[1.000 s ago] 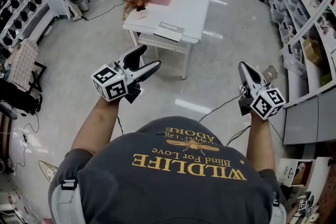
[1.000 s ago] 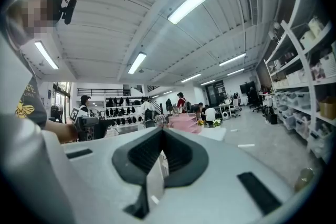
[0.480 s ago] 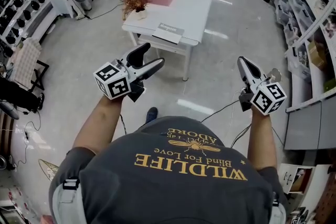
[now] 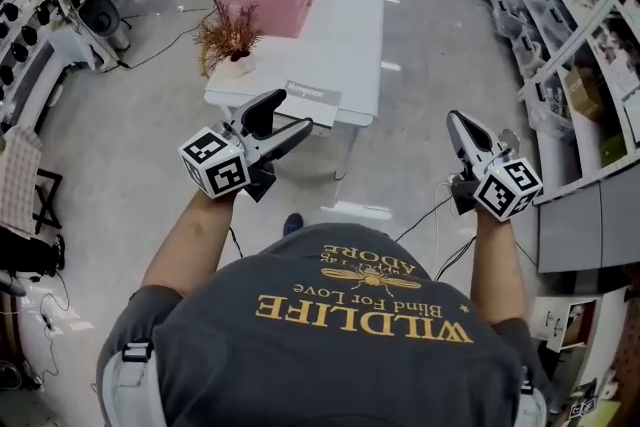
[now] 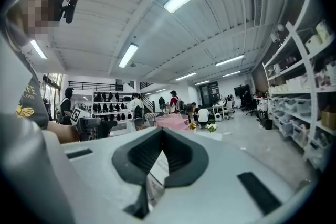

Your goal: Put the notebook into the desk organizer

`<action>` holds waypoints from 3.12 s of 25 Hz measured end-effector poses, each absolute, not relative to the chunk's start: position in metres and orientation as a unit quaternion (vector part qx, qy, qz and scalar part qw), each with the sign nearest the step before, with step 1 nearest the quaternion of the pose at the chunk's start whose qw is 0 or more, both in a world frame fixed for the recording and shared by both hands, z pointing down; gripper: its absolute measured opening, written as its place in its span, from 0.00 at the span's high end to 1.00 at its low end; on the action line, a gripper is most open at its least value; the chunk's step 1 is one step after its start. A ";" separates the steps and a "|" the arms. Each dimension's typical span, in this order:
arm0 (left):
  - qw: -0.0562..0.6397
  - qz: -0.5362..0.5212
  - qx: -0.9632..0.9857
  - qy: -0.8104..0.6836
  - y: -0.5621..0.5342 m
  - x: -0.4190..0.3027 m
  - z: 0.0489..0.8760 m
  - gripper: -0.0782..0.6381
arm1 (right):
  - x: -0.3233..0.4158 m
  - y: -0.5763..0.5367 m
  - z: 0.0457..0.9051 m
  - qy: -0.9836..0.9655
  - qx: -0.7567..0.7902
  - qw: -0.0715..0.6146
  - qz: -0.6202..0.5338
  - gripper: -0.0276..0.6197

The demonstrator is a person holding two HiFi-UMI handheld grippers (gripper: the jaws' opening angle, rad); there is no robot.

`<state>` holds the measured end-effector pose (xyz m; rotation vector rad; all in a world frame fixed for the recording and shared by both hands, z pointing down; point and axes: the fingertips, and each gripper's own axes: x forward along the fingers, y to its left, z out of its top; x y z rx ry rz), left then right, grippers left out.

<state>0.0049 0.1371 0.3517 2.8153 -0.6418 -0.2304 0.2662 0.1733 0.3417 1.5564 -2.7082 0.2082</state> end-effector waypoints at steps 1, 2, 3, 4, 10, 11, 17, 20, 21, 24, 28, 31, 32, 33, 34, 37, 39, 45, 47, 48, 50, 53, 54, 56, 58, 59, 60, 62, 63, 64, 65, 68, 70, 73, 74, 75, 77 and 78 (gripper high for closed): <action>0.120 -0.075 0.967 -0.210 0.117 0.002 0.350 0.38 | 0.260 0.157 0.338 -0.861 0.504 0.006 0.064 0.96; 0.117 -0.071 0.970 -0.200 0.099 0.000 0.348 0.38 | 0.255 0.142 0.334 -0.857 0.511 0.007 0.062 0.96; 0.114 -0.067 0.973 -0.190 0.081 -0.002 0.346 0.38 | 0.250 0.126 0.330 -0.853 0.518 0.006 0.061 0.96; 0.113 -0.064 0.975 -0.180 0.064 -0.005 0.344 0.38 | 0.245 0.111 0.328 -0.849 0.524 0.005 0.061 0.96; 0.118 -0.055 0.982 -0.140 -0.019 -0.014 0.346 0.38 | 0.222 0.030 0.326 -0.836 0.545 0.006 0.060 0.96; 0.118 -0.054 0.982 -0.136 -0.030 -0.014 0.346 0.38 | 0.220 0.019 0.325 -0.835 0.546 0.007 0.059 0.96; 0.133 -0.049 0.982 -0.126 -0.078 -0.005 0.350 0.38 | 0.224 -0.028 0.320 -0.834 0.548 0.014 0.057 0.96; 0.138 -0.047 0.980 -0.137 -0.097 0.006 0.356 0.38 | 0.236 -0.051 0.324 -0.840 0.540 0.012 0.060 0.96; 0.139 -0.045 0.979 -0.143 -0.104 0.011 0.358 0.38 | 0.242 -0.059 0.327 -0.842 0.535 0.010 0.062 0.96; 0.137 -0.037 0.978 -0.155 -0.120 0.034 0.363 0.38 | 0.267 -0.077 0.332 -0.849 0.525 0.006 0.064 0.96; 0.148 -0.035 0.964 -0.220 -0.134 0.051 0.372 0.38 | 0.295 -0.112 0.341 -0.875 0.479 -0.003 0.072 0.96; 0.171 -0.040 0.942 -0.287 -0.136 0.054 0.389 0.38 | 0.306 -0.138 0.351 -0.901 0.425 0.001 0.082 0.96; 0.181 -0.042 0.933 -0.308 -0.136 0.053 0.396 0.38 | 0.307 -0.144 0.354 -0.908 0.410 0.005 0.084 0.96; 0.191 -0.045 0.923 -0.331 -0.137 0.050 0.403 0.38 | 0.309 -0.150 0.358 -0.914 0.396 0.007 0.086 0.96; 0.204 -0.050 0.912 -0.354 -0.138 0.045 0.410 0.39 | 0.309 -0.156 0.362 -0.919 0.383 0.010 0.090 0.96; 0.248 -0.056 0.872 -0.419 -0.134 0.022 0.442 0.41 | 0.304 -0.168 0.376 -0.930 0.351 0.015 0.108 0.96; 0.287 -0.044 0.839 -0.461 -0.125 -0.003 0.476 0.43 | 0.295 -0.170 0.386 -0.934 0.336 0.018 0.119 0.96; 0.449 0.019 0.716 -0.535 -0.088 -0.072 0.625 0.46 | 0.260 -0.179 0.400 -0.937 0.321 0.035 0.131 0.95; 0.512 0.025 0.682 -0.521 -0.078 -0.079 0.674 0.45 | 0.246 -0.180 0.403 -0.935 0.324 0.042 0.134 0.96; 0.545 0.021 0.667 -0.508 -0.074 -0.078 0.694 0.45 | 0.240 -0.181 0.404 -0.934 0.326 0.048 0.135 0.96; 0.604 0.002 0.639 -0.476 -0.072 -0.071 0.726 0.42 | 0.231 -0.183 0.409 -0.932 0.330 0.059 0.139 0.96; 0.651 -0.013 0.613 -0.448 -0.075 -0.056 0.752 0.42 | 0.222 -0.183 0.415 -0.928 0.336 0.075 0.145 0.96; 0.659 -0.013 0.608 -0.442 -0.076 -0.053 0.757 0.42 | 0.220 -0.182 0.416 -0.927 0.337 0.081 0.145 0.96; 0.675 -0.012 0.598 -0.431 -0.079 -0.048 0.766 0.44 | 0.218 -0.179 0.418 -0.925 0.340 0.091 0.144 0.96; 0.688 -0.008 0.589 -0.425 -0.084 -0.044 0.772 0.47 | 0.222 -0.179 0.419 -0.922 0.345 0.099 0.145 0.96; 0.692 -0.004 0.585 -0.424 -0.086 -0.043 0.775 0.50 | 0.226 -0.180 0.419 -0.920 0.349 0.102 0.146 0.96; 0.695 -0.002 0.581 -0.423 -0.087 -0.041 0.776 0.55 | 0.230 -0.180 0.419 -0.918 0.353 0.104 0.147 0.96; 0.698 -0.002 0.579 -0.422 -0.089 -0.039 0.775 0.59 | 0.240 -0.178 0.420 -0.915 0.361 0.105 0.149 0.96; 0.698 -0.001 0.578 -0.423 -0.090 -0.038 0.774 0.64 | 0.245 -0.178 0.420 -0.913 0.364 0.105 0.149 0.96; 0.698 0.001 0.577 -0.425 -0.090 -0.038 0.773 0.64 | 0.250 -0.178 0.421 -0.912 0.368 0.103 0.150 0.95; 0.698 0.003 0.575 -0.427 -0.090 -0.038 0.773 0.65 | 0.255 -0.179 0.422 -0.911 0.371 0.100 0.150 0.96; 0.699 0.010 0.566 -0.436 -0.086 -0.039 0.772 0.67 | 0.264 -0.182 0.423 -0.910 0.376 0.094 0.151 0.96; 0.700 0.018 0.560 -0.444 -0.080 -0.040 0.769 0.69 | 0.266 -0.182 0.420 -0.911 0.374 0.090 0.149 0.96; 0.694 0.027 0.558 -0.455 -0.076 -0.041 0.762 0.78 | 0.270 -0.184 0.418 -0.914 0.369 0.082 0.145 0.95; 0.692 0.024 0.558 -0.457 -0.076 -0.041 0.758 0.81 | 0.272 -0.186 0.418 -0.915 0.367 0.080 0.144 0.96; 0.692 0.018 0.559 -0.457 -0.076 -0.040 0.753 0.84 | 0.272 -0.188 0.417 -0.917 0.365 0.078 0.143 0.96; 0.691 -0.002 0.563 -0.454 -0.077 -0.037 0.740 0.87 | 0.271 -0.189 0.415 -0.919 0.359 0.076 0.142 0.96; 0.690 -0.012 0.566 -0.452 -0.077 -0.036 0.732 0.88 | 0.270 -0.189 0.413 -0.921 0.355 0.075 0.141 0.96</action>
